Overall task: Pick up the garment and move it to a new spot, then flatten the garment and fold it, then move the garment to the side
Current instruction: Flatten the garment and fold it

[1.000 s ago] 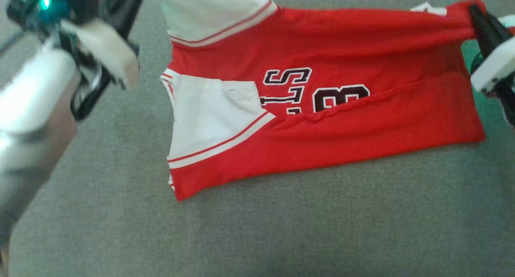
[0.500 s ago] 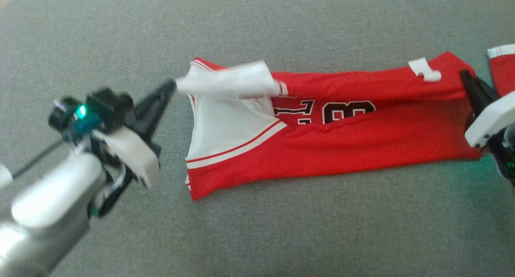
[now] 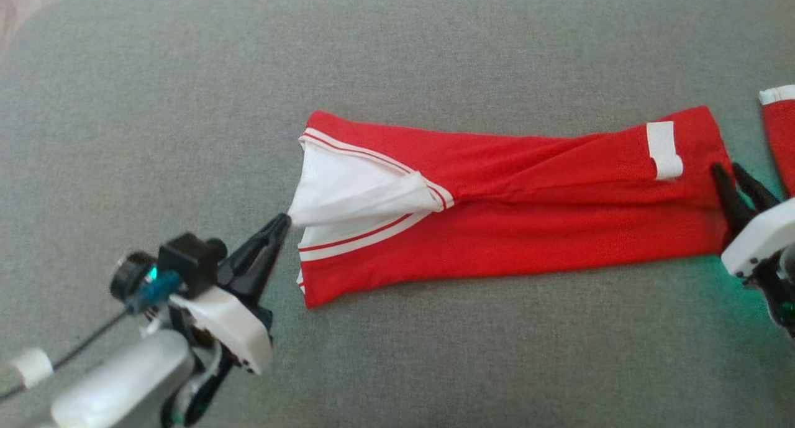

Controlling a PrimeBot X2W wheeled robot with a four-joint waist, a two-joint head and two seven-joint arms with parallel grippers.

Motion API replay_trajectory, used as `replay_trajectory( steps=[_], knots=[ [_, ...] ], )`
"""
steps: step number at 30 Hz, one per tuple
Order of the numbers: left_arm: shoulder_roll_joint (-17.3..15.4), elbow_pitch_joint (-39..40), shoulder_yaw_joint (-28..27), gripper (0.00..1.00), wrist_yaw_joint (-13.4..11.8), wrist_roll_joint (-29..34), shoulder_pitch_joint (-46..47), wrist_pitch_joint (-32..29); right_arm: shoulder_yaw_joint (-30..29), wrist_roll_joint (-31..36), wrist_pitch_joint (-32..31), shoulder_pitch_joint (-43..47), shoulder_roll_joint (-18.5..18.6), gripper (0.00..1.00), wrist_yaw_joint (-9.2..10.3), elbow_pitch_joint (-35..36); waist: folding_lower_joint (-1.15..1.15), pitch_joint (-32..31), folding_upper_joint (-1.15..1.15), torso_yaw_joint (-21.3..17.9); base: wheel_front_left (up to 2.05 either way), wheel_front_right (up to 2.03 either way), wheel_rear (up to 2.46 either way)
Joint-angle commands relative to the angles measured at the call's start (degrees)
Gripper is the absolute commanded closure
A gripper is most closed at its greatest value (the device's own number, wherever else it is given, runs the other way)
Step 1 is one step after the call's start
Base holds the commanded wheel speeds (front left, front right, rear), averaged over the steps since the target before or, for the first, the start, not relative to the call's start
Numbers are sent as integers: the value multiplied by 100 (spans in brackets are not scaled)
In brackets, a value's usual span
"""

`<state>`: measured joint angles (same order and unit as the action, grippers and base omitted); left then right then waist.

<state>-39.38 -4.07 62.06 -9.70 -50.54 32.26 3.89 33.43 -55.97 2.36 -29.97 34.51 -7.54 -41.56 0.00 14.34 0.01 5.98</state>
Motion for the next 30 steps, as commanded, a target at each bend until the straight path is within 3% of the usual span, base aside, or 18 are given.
replay_trajectory(
  steps=[1,6,10,16,23,30],
  knots=[
    [-53,42,-235,0,-109,-37,8,223,-85,9,189,175,74,0,5,42,0,-63,-1,18,0,0,0],
    [363,-307,-501,0,-466,-200,-493,895,-347,81,716,582,-130,0,5,14,0,-304,-1,44,0,0,0],
    [771,-458,-973,0,-836,-79,-959,1097,-608,204,1046,1039,-371,0,5,36,0,-541,-1,132,0,0,0],
    [1464,7,-2260,0,-1288,1162,-1887,1108,-1134,548,1205,1474,-708,0,5,77,0,-769,-1,318,0,0,0],
    [2013,343,-3092,0,-1068,2089,-2716,1109,-1785,935,1148,1351,-885,0,5,-455,0,-919,-1,621,0,0,0],
    [2450,425,-3424,0,-804,3013,-3156,1110,-2682,1523,1022,702,-919,0,5,-2002,0,-937,-1,1061,0,0,0]
  ],
)
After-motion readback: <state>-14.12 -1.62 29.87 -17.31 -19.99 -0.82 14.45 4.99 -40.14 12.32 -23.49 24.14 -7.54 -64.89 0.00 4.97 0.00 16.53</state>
